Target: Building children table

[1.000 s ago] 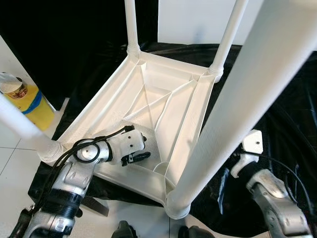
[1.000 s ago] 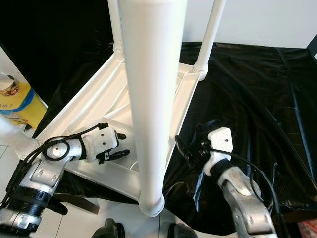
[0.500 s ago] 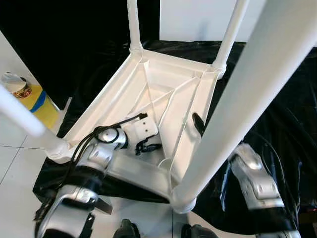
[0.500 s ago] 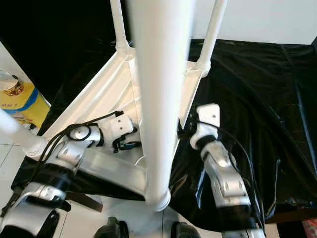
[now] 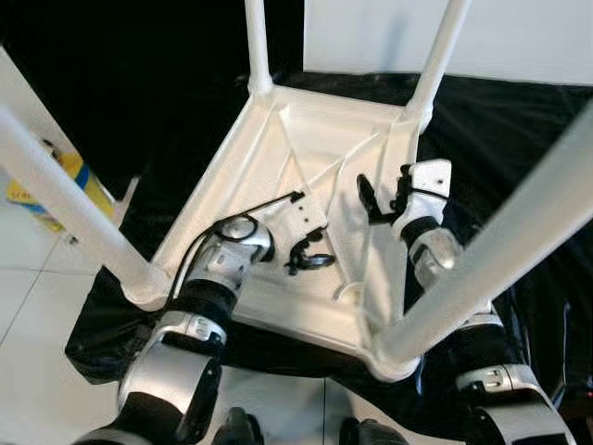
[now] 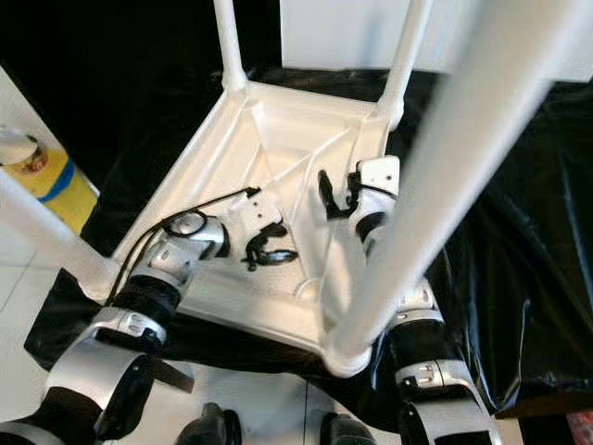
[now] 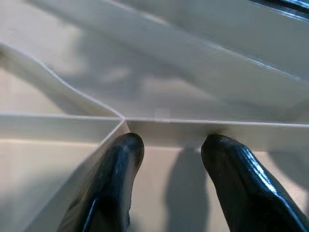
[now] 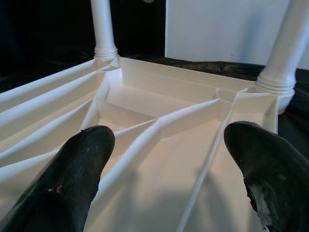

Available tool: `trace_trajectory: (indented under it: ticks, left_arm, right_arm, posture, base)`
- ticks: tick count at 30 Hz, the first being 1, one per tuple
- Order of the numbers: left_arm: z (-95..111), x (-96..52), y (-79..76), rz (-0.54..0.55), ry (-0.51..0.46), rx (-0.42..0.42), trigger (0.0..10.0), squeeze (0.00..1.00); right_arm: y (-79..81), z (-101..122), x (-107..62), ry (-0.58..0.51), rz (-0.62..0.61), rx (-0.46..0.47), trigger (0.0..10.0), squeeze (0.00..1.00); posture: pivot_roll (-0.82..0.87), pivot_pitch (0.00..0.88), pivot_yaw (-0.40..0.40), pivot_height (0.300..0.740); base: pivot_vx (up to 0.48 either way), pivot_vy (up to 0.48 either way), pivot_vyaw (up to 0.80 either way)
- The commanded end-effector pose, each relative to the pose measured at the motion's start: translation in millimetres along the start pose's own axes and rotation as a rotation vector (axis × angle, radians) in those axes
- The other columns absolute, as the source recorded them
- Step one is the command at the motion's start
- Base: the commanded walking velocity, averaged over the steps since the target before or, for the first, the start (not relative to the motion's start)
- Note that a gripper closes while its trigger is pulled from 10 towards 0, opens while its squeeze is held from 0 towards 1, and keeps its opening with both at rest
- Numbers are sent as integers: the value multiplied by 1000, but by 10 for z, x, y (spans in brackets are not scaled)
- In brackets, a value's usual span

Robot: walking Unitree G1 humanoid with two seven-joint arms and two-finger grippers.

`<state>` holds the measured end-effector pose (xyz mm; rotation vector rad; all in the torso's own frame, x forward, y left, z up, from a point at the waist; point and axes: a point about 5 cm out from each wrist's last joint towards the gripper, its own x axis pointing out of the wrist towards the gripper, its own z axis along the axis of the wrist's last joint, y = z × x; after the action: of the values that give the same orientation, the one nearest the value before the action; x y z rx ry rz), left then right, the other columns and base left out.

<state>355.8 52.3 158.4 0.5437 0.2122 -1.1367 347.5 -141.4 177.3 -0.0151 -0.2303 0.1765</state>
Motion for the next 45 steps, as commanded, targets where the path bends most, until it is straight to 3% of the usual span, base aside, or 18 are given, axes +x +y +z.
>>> trace_trajectory:
  ticks: [1,4,7,9,10,12,13,15,17,19,26,30,36,42,45]
  left_arm:
    - [209,-126,351,832,-147,-46,10000,0]
    - [221,-184,271,776,-242,-76,10000,0]
    - [195,-226,220,736,-273,-77,10000,0]
    - [101,-366,97,653,-309,-31,10000,0]
    - [101,-366,97,653,-309,-31,10000,0]
    - [41,-500,-31,562,-340,12,10000,0]
    - [41,-500,-31,562,-340,12,10000,0]
    - [36,-598,-177,433,-381,62,10000,0]
    - [34,-623,-227,383,-389,79,10000,0]
    - [41,-691,-330,259,-402,118,10000,0]
    - [-8,-749,-479,99,-356,131,10000,0]
    - [-94,-737,-618,-41,-270,205,10000,0]
    - [-179,-707,-667,-148,-200,229,10000,0]
    - [-267,-687,-683,-194,-122,264,10000,0]
    - [-339,-594,-615,-136,-55,310,10000,0]
  right_arm:
    - [-27,-23,-28,-8,-33,-1,10000,0]
    - [-118,-29,-169,-24,-61,-20,10000,0]
    - [-170,-33,-263,-30,-65,-35,10000,0]
    - [-338,-38,-522,-31,-94,-65,10000,0]
    - [-338,-38,-522,-31,-94,-65,10000,0]
    - [-478,-10,-743,-31,-117,-96,10000,0]
    - [-478,-10,-743,-31,-117,-96,10000,0]
    - [-578,39,-879,-27,-128,-117,10000,0]
    - [-600,60,-915,-28,-129,-119,10000,0]
    - [-645,140,-989,-33,-113,-136,10000,0]
    - [-740,202,-1116,-9,-89,-177,10000,0]
    - [-808,195,-1192,15,-102,-200,10000,0]
    - [-805,185,-1266,38,-78,-183,10000,0]
    - [-780,169,-1435,82,-18,-158,10000,0]
    - [-747,167,-1610,125,44,-144,10000,0]
  posture:
    - [-30,86,-18,740]
    - [-32,79,-23,740]
    - [-32,78,-24,740]
    - [-32,69,-36,740]
    - [-32,69,-36,740]
    - [-37,69,-40,740]
    - [-37,69,-40,740]
    - [-41,75,-48,740]
    - [-41,75,-49,740]
    - [-47,74,-51,740]
    - [-59,76,-41,740]
    - [-70,79,-24,740]
    - [-82,82,-12,740]
    - [-100,90,0,740]
    - [-134,104,19,740]
  base:
    - [0,0,0]
    - [0,0,0]
    - [0,0,0]
    - [0,0,0]
    - [0,0,0]
    - [0,0,0]
    - [0,0,0]
    - [0,0,0]
    - [0,0,0]
    - [0,0,0]
    - [0,0,0]
    - [0,0,0]
    - [0,0,0]
    - [0,0,0]
    - [0,0,0]
